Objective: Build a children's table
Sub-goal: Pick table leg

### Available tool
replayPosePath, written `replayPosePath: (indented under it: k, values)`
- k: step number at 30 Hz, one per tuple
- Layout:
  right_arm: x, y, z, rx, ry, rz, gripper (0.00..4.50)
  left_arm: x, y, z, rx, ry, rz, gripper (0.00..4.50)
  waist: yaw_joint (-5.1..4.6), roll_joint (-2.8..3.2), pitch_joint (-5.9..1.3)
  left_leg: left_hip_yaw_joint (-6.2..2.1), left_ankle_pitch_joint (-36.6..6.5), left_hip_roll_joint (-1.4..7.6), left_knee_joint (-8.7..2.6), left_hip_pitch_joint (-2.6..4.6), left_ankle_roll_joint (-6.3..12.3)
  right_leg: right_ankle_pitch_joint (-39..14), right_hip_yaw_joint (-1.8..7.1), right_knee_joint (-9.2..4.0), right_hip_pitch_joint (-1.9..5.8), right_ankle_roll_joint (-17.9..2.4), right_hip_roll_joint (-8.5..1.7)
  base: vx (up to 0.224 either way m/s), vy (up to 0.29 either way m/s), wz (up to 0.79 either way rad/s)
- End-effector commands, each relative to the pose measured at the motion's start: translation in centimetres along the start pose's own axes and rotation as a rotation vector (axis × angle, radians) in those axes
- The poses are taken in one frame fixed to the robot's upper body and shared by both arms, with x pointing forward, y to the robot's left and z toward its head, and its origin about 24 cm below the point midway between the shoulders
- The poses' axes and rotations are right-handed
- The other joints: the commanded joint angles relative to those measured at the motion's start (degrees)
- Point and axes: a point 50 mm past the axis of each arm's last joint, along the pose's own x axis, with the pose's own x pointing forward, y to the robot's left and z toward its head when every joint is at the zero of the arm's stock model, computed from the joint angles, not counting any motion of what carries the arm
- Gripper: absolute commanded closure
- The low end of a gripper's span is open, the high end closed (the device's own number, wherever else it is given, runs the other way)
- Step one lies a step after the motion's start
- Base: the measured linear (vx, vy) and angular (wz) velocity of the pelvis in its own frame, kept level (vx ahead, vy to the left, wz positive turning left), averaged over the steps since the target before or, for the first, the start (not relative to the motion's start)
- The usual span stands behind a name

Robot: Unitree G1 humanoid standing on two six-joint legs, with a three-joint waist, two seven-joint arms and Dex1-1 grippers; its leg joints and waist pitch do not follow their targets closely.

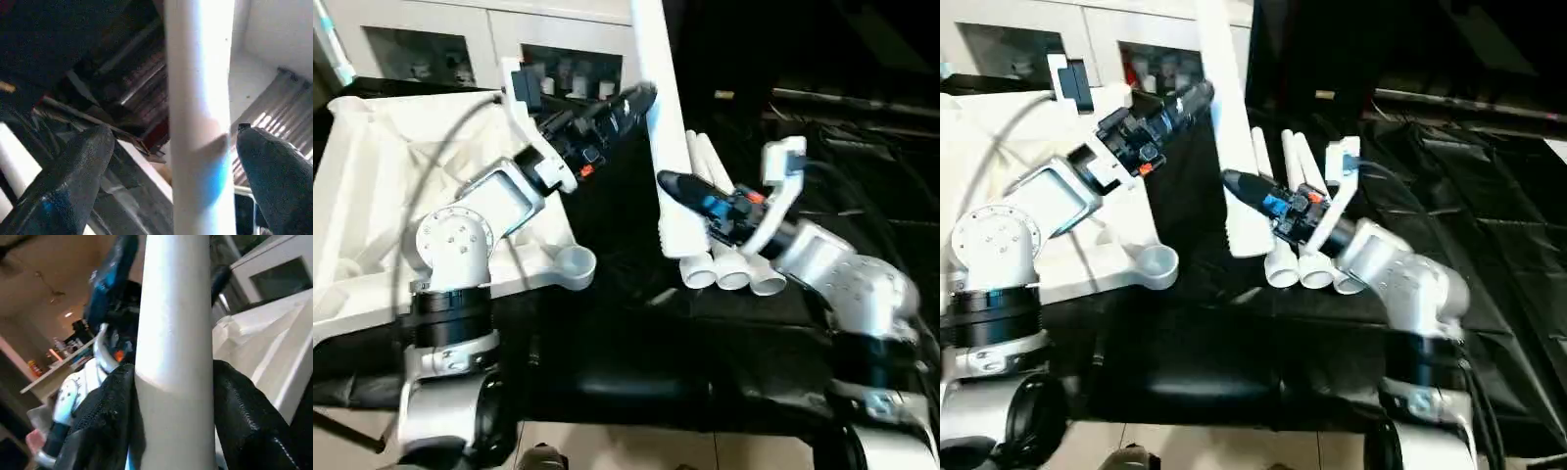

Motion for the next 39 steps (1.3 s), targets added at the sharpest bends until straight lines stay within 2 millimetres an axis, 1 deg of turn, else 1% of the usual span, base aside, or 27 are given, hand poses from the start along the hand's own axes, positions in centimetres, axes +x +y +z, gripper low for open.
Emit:
replayPosePath:
  k: [1, 2, 3, 5, 6, 7, 8, 11, 12, 14, 15, 17, 20, 21, 23, 25, 26, 27, 29, 31, 32, 33, 34, 36, 38, 39]
  values:
    - [-0.2, 0.7, 0.3, -0.024, 0.011, 0.021, 2.57, 0.9, -0.7, -0.2, -0.012, 0.036, -0.019, 0.0, 0.25, 0.82, -5.22, -0.49, -3.38, 2.34, -3.45, 0.42, -0.6, 0.45, 2.72, -4.65, 3.91, -11.88, -4.63, 0.0, 0.0, 0.0]
    - [-0.2, 0.8, 0.2, -0.025, 0.017, 0.02, 2.57, 0.9, -0.8, -0.5, -0.017, 0.048, -0.016, 0.0, 0.33, 0.85, -5.17, -0.45, -3.57, 2.35, -3.43, 0.5, -0.71, -0.03, 2.75, -4.83, 3.77, -11.57, -4.66, 0.0, 0.0, 0.0]
    - [-0.2, 0.8, 0.0, -0.031, 0.029, 0.013, 2.57, 1.0, -0.9, -0.6, -0.031, 0.051, -0.021, 0.0, 0.39, 0.9, -5.17, -0.47, -3.71, 2.35, -3.47, 0.47, -0.9, -0.38, 2.76, -4.84, 3.8, -11.27, -4.66, 0.0, 0.0, 0.0]
    - [-0.2, 0.7, 0.0, -0.034, 0.033, 0.004, 2.57, 1.1, -1.0, -0.6, -0.036, 0.051, -0.025, 0.0, 0.4, 0.82, -5.22, -0.54, -3.28, 2.29, -3.5, 0.31, -1.06, -0.12, 2.73, -4.82, 3.93, -11.07, -4.71, 0.0, 0.0, 0.0]
    - [-0.2, 0.7, 0.0, -0.036, 0.037, -0.004, 2.57, 1.1, -1.3, -0.5, -0.049, 0.046, -0.034, 0.0, 0.43, 0.69, -5.23, -0.51, -3.09, 2.28, -3.46, 0.25, -1.14, 0.18, 2.74, -4.82, 3.92, -10.87, -4.71, 0.0, 0.0, 0.0]
    - [-0.2, 0.6, 0.0, -0.037, 0.038, -0.009, 2.57, 1.1, -1.4, -0.5, -0.057, 0.043, -0.039, 0.0, 0.45, 0.71, -5.24, -0.51, -2.95, 2.26, -3.44, 0.25, -1.19, 0.4, 2.74, -4.76, 3.94, -10.86, -4.71, 0.0, 0.0, 0.0]
    - [-0.2, 0.6, 0.0, -0.033, 0.04, -0.014, 2.57, 1.1, -1.7, -0.4, -0.067, 0.043, -0.056, 0.0, 0.46, 0.52, -5.31, -0.49, -2.65, 2.25, -3.42, 0.22, -1.3, 0.83, 2.7, -4.69, 3.98, -10.87, -4.7, 0.0, 0.0, 0.0]
    - [-0.1, 0.6, -0.1, -0.036, 0.051, -0.022, 2.57, 1.0, -1.9, -0.5, -0.066, 0.053, -0.067, 0.0, 0.42, 0.69, -5.32, -0.51, -2.35, 2.27, -3.44, 0.22, -1.29, 0.94, 2.64, -4.69, 3.9, -10.9, -4.66, 0.0, 0.0, 0.0]
    - [-0.1, 0.6, -0.1, -0.038, 0.055, -0.025, 2.57, 1.0, -2.0, -0.5, -0.063, 0.056, -0.067, 0.27, 0.41, 0.65, -5.33, -0.5, -1.96, 2.28, -3.45, 0.23, -1.15, 1.43, 2.6, -4.66, 3.89, -10.85, -4.62, 0.0, 0.0, 0.0]
    - [-0.1, 0.6, -0.2, -0.041, 0.059, -0.028, 2.57, 1.0, -2.0, -0.6, -0.054, 0.067, -0.062, 0.34, 0.35, 0.69, -5.34, -0.52, -1.74, 2.31, -3.44, 0.23, -1.04, 2.07, 2.6, -4.65, 3.9, -10.75, -4.61, 0.0, 0.0, 0.0]
    - [-0.1, 0.6, -0.2, -0.039, 0.061, -0.025, 2.57, 0.9, -2.0, -0.7, -0.053, 0.071, -0.062, 0.34, 0.33, 0.53, -5.33, -0.46, -1.56, 2.25, -3.43, 0.19, -0.9, 2.43, 2.63, -4.67, 3.95, -10.68, -4.61, 0.0, 0.0, 0.0]
    - [0.0, 0.7, -0.2, -0.036, 0.064, -0.021, 2.57, 0.8, -2.2, -0.7, -0.06, 0.071, -0.074, 0.66, 0.41, 0.68, -5.32, -0.43, -1.63, 2.21, -3.41, 0.21, -0.96, 2.06, 2.64, -4.7, 3.89, -10.55, -4.64, 0.0, 0.0, 0.0]
    - [0.0, 0.7, -0.2, -0.035, 0.067, -0.017, 2.57, 0.8, -2.4, -0.7, -0.059, 0.074, -0.086, 0.79, 0.4, 0.69, -5.44, -0.52, -1.16, 2.31, -3.41, 0.21, -0.99, 3.15, 2.56, -4.55, 3.94, -10.88, -4.64, 0.0, 0.0, 0.0]
    - [0.0, 0.8, -0.3, -0.031, 0.071, -0.014, 2.57, 0.7, -2.6, -1.0, -0.042, 0.104, -0.098, 0.86, 0.38, 0.71, -5.43, -0.49, -1.19, 2.3, -3.41, 0.24, -0.88, 3.49, 2.55, -4.55, 3.89, -10.91, -4.59, 0.0, 0.0, 0.0]
    - [-0.1, 0.8, -0.4, -0.029, 0.075, -0.012, 2.57, 0.7, -2.7, -1.3, -0.028, 0.129, -0.099, 1.1, 0.37, 0.69, -5.42, -0.44, -1.25, 2.27, -3.41, 0.27, -0.9, 3.36, 2.56, -4.56, 3.9, -10.7, -4.56, 0.0, 0.0, 0.0]
    - [-0.1, 0.8, -0.5, -0.028, 0.08, -0.01, 2.57, 0.8, -2.7, -1.6, -0.022, 0.145, -0.103, 1.32, 0.42, 0.85, -5.36, -0.45, -1.43, 2.3, -3.45, 0.23, -1.01, 2.84, 2.59, -4.64, 3.89, -10.44, -4.63, 0.0, 0.0, 0.0]
    - [-0.1, 0.8, -0.6, -0.027, 0.084, -0.01, 2.57, 0.8, -2.8, -1.7, -0.022, 0.15, -0.105, 1.32, 0.39, 0.81, -5.35, -0.42, -1.78, 2.28, -3.46, 0.26, -1.13, 2.32, 2.59, -4.7, 3.86, -10.3, -4.59, 0.0, 0.0, 0.0]
    - [-0.1, 0.8, -0.6, -0.027, 0.086, -0.011, 2.57, 0.8, -2.8, -1.8, -0.023, 0.151, -0.108, 1.46, 0.4, 0.8, -5.34, -0.45, -1.9, 2.31, -3.49, 0.28, -1.2, 2.09, 2.58, -4.72, 3.86, -10.25, -4.62, 0.0, 0.0, 0.0]
    - [0.0, 0.8, -0.7, -0.027, 0.092, -0.012, 2.57, 0.8, -2.9, -1.9, -0.023, 0.156, -0.117, 1.61, 0.41, 0.96, -5.31, -0.49, -2.84, 2.33, -3.56, 0.25, -1.66, 0.93, 2.58, -4.87, 3.9, -10.14, -4.7, 0.0, 0.0, 0.0]
    - [-0.1, 0.7, -0.8, -0.027, 0.094, -0.013, 2.58, 0.8, -3.0, -1.9, -0.023, 0.157, -0.122, 1.9, 0.37, 0.96, -5.27, -0.5, -3.56, 2.34, -3.62, 0.28, -2.0, -0.1, 2.58, -5.02, 3.85, -9.87, -4.69, 0.0, 0.0, 0.0]
    - [-0.1, 0.7, -0.9, -0.027, 0.098, -0.015, 2.58, 0.8, -3.0, -2.0, -0.022, 0.159, -0.128, 1.9, 0.41, 1.06, -5.29, -0.54, -3.82, 2.33, -3.64, 0.31, -2.15, -0.59, 2.55, -5.01, 3.85, -9.73, -4.7, 0.0, 0.0, 0.0]
    - [-0.1, 0.7, -0.9, -0.027, 0.1, -0.015, 2.59, 0.7, -3.1, -2.0, -0.021, 0.16, -0.131, 2.03, 0.39, 0.98, -5.24, -0.52, -4.26, 2.32, -3.68, 0.3, -2.19, -0.98, 2.59, -5.12, 3.79, -9.51, -4.68, 0.0, 0.0, 0.0]
    - [-0.1, 0.7, -0.9, -0.027, 0.101, -0.016, 2.59, 0.7, -3.1, -2.0, -0.022, 0.16, -0.133, 2.03, 0.39, 0.99, -5.23, -0.53, -4.58, 2.31, -3.71, 0.27, -2.32, -1.68, 2.58, -5.18, 3.8, -9.31, -4.68, 0.0, 0.0, 0.0]
    - [-0.1, 0.7, -1.0, -0.028, 0.103, -0.016, 2.59, 0.7, -3.2, -2.0, -0.022, 0.16, -0.141, 2.34, 0.37, 0.99, -5.16, -0.54, -5.4, 2.34, -3.78, 0.36, -2.48, -3.12, 2.57, -5.34, 3.68, -9.04, -4.69, 0.0, 0.0, 0.0]
    - [-0.1, 0.7, -1.0, -0.029, 0.107, -0.018, 2.59, 0.7, -3.2, -2.0, -0.024, 0.16, -0.144, 2.48, 0.37, 1.05, -5.13, -0.55, -6.08, 2.37, -3.82, 0.39, -2.66, -4.29, 2.58, -5.46, 3.55, -8.79, -4.68, 0.0, 0.0, 0.0]
    - [-0.1, 0.7, -1.0, -0.029, 0.108, -0.019, 2.59, 0.7, -3.2, -2.0, -0.025, 0.159, -0.146, 2.48, 0.37, 1.05, -5.13, -0.55, -6.08, 2.37, -3.82, 0.39, -2.66, -4.29, 2.58, -5.46, 3.55, -8.79, -4.68, 0.0, 0.0, 0.0]
